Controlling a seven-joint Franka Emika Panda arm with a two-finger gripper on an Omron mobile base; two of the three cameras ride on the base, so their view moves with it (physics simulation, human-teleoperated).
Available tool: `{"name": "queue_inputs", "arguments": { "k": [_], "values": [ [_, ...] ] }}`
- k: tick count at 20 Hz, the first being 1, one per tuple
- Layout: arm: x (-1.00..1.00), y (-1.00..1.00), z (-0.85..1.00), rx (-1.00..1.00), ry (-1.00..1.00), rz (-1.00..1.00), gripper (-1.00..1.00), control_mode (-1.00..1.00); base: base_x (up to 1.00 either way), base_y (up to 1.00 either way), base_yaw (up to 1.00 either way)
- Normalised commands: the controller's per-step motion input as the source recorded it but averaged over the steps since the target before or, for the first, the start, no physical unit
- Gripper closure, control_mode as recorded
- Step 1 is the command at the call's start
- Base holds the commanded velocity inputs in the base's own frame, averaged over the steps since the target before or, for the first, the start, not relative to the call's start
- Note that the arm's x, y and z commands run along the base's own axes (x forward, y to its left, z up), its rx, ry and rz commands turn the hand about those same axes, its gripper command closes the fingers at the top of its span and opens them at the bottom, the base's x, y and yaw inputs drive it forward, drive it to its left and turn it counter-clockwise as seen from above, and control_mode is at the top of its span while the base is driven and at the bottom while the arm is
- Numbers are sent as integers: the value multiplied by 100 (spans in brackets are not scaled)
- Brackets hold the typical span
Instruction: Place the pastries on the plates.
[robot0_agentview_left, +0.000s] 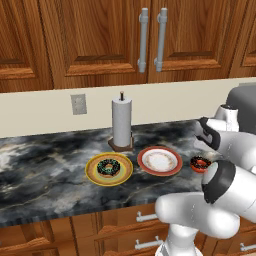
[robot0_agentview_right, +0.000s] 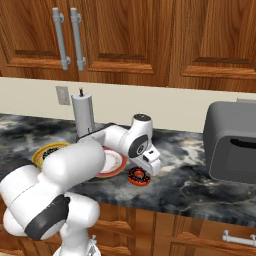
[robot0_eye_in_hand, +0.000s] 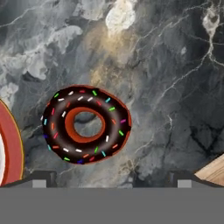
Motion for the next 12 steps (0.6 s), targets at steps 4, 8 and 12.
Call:
{"name": "queue_inputs", "arguments": {
  "k": [4, 8, 12],
  "values": [
    [28, -23, -36, 0, 4, 0, -100, -100, 0, 0, 0],
    [18, -21, -35, 0, 6, 0, -100, -100, 0, 0, 0],
    [0, -3, -24, 0, 1, 0, -100, -100, 0, 0, 0]
  ]
}}
